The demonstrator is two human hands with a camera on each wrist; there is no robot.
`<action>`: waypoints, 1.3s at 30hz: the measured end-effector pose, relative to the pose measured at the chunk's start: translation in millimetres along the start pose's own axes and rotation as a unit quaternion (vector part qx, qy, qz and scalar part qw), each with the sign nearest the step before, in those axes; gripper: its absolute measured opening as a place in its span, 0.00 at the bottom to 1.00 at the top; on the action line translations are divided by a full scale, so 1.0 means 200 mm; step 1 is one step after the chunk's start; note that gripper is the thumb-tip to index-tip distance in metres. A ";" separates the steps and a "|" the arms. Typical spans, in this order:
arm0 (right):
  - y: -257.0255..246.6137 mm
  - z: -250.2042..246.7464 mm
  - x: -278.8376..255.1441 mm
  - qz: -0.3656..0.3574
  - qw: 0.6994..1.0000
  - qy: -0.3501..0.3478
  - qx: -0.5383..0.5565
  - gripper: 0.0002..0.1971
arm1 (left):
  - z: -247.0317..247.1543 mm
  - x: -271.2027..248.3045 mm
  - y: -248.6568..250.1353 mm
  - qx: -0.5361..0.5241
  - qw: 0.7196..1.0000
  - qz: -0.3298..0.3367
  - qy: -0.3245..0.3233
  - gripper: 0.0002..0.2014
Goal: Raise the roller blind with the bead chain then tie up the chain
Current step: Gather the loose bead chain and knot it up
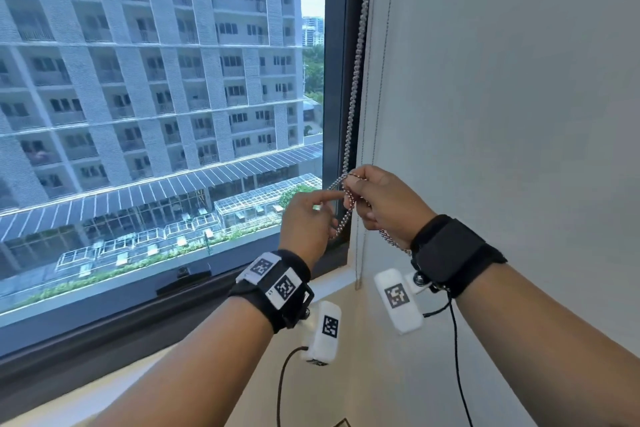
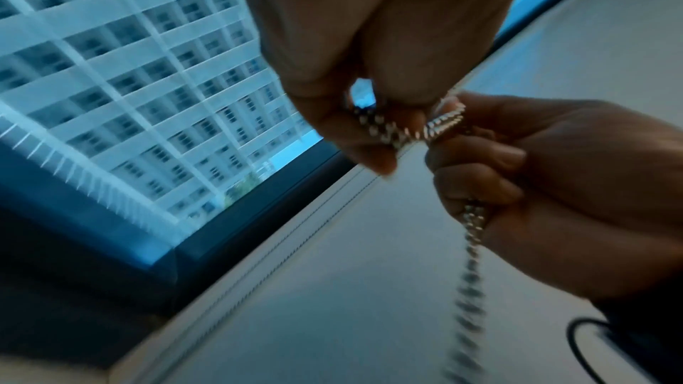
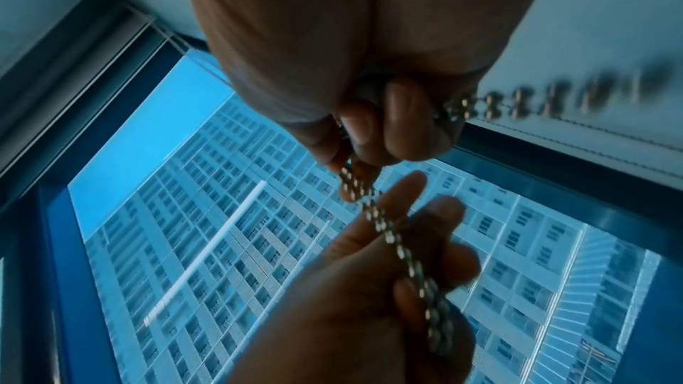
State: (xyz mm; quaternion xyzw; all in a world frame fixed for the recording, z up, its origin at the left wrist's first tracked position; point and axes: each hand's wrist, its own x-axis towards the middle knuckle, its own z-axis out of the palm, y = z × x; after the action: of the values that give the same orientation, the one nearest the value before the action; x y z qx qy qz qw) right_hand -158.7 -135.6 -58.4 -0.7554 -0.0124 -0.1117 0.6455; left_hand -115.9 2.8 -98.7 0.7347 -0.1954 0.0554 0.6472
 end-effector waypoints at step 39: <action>0.06 0.14 0.03 -0.035 0.998 0.015 0.053 0.08 | -0.06 0.11 0.07 0.199 0.967 0.154 -0.045 0.09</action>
State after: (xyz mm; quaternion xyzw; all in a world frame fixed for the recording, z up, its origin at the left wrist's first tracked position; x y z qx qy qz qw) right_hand -146.3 -110.9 -73.3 -0.7173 -0.0350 -0.1452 0.6805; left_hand -99.0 7.7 -76.5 0.8117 -0.3203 0.1591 0.4617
